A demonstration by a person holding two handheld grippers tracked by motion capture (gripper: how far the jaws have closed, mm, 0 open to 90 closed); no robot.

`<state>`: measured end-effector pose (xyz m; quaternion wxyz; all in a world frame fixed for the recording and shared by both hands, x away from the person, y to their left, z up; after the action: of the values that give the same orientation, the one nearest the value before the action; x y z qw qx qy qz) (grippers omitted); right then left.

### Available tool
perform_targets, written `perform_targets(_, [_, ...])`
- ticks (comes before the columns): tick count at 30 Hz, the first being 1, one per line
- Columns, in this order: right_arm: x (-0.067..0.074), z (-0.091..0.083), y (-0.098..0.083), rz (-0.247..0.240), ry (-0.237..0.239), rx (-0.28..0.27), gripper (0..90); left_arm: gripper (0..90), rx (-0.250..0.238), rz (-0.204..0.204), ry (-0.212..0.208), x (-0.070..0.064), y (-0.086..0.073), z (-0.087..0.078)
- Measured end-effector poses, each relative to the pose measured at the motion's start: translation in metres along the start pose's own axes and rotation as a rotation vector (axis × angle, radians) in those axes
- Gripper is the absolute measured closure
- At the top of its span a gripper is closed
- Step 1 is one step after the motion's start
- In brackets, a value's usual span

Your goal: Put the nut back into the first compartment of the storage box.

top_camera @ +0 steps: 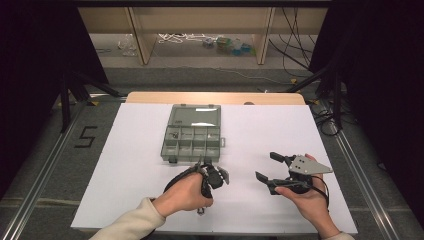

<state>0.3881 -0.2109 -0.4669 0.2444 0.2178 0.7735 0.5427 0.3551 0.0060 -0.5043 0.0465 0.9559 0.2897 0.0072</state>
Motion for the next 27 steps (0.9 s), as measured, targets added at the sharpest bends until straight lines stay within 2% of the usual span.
perform_targets(2, [0.0, 0.0, 0.0, 0.002, -0.004, -0.003, 16.9, 70.2, -0.019, -0.012, -0.001, 0.002, 0.0, -0.002])
perform_targets(4, [0.0, 0.001, 0.0, 0.001, -0.003, -0.007, 16.9, 70.2, -0.007, -0.01, 0.002, 0.005, -0.002, -0.004])
perform_targets(5, [0.0, 0.001, 0.0, 0.001, 0.0, -0.004, 16.9, 70.2, -0.022, -0.02, 0.003, 0.006, -0.002, -0.005])
perform_targets(7, [0.0, 0.0, 0.0, -0.001, -0.001, -0.001, 16.9, 70.2, -0.016, -0.026, 0.001, 0.008, -0.003, -0.007])
perform_targets(11, [0.001, 0.0, 0.0, 0.0, 0.001, 0.0, 16.9, 70.2, -0.038, -0.04, 0.008, 0.014, -0.002, -0.011])
perform_targets(13, [0.0, 0.001, 0.0, -0.001, 0.0, -0.005, 16.9, 70.2, -0.027, -0.042, 0.004, 0.015, -0.004, -0.012])
perform_targets(20, [0.0, 0.001, 0.0, 0.0, -0.002, -0.009, 16.9, 70.2, -0.034, -0.065, 0.006, 0.026, -0.004, -0.016])
perform_targets(23, [0.0, 0.0, 0.0, -0.002, -0.001, -0.001, 16.9, 70.2, -0.047, -0.087, 0.007, 0.033, -0.003, -0.017])
perform_targets(24, [0.0, 0.0, 0.0, -0.006, -0.003, 0.0, 16.8, 70.2, -0.034, -0.09, 0.009, 0.035, -0.004, -0.019])
perform_targets(25, [0.0, -0.002, 0.0, -0.002, -0.006, 0.017, 16.9, 70.2, -0.041, -0.098, 0.012, 0.038, -0.004, -0.02])
perform_targets(26, [0.003, 0.001, 0.001, 0.021, 0.013, -0.012, 16.9, 70.2, -0.038, -0.099, 0.011, 0.039, -0.004, -0.021])
perform_targets(27, [0.001, 0.001, 0.001, 0.007, 0.004, -0.017, 16.9, 70.2, -0.043, -0.106, 0.014, 0.041, -0.004, -0.021])
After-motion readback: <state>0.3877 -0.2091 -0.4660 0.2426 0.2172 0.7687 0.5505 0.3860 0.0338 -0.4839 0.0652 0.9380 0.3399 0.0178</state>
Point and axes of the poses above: each handheld gripper's, and its own axes: z roughly forward along the jaws, y roughly out of its top, x roughly to its left, the point moved 7 cm from there along z, roughly forward along the jaws, and after that the axes turned 7 degrees about -z, right-handed, at the moved point
